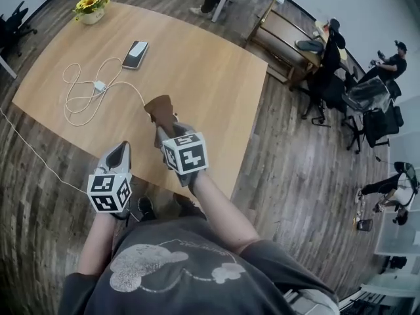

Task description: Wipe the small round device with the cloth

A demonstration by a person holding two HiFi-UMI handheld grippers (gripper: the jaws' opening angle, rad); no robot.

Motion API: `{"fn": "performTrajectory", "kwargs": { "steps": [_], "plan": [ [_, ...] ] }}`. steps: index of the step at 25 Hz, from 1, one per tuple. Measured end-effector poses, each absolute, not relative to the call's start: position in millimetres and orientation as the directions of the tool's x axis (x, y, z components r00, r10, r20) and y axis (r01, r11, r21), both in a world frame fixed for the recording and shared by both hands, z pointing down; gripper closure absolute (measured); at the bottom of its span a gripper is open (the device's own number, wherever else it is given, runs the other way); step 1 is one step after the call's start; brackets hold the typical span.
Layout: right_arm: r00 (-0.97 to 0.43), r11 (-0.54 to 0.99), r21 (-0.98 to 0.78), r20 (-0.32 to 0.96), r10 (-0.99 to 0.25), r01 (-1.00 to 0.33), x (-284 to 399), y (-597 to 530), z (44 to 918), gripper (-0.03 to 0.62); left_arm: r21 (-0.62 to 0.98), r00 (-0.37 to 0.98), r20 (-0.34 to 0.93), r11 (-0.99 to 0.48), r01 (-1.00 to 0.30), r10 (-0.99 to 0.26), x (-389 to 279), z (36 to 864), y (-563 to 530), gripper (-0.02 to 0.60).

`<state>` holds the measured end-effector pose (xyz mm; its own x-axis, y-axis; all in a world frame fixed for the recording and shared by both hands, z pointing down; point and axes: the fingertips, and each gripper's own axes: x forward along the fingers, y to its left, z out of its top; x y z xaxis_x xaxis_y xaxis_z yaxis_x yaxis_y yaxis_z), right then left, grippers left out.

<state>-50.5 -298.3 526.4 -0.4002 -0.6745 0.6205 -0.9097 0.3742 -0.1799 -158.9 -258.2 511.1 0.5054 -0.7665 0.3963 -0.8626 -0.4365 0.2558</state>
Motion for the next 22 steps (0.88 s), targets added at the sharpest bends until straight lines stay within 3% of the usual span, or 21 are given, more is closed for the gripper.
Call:
{"fn": "performTrajectory", "kwargs": {
  "steps": [9, 22],
  "plan": [
    [-0.302, 0.138, -0.289, 0.662, -0.686, -0.947, -66, -293, 570, 0.514, 0.278, 0.558, 0.423, -0.484, -0.830, -0.714, -189, 527, -260, 0.563],
    [-0.306, 0.105, -0.308, 0.732, -0.609, -0.946, -74, -272, 620, 0.514, 0.297, 0.581, 0.438, -0.499, -0.814, -0.686, -203, 539, -256, 0.563]
  ]
}}
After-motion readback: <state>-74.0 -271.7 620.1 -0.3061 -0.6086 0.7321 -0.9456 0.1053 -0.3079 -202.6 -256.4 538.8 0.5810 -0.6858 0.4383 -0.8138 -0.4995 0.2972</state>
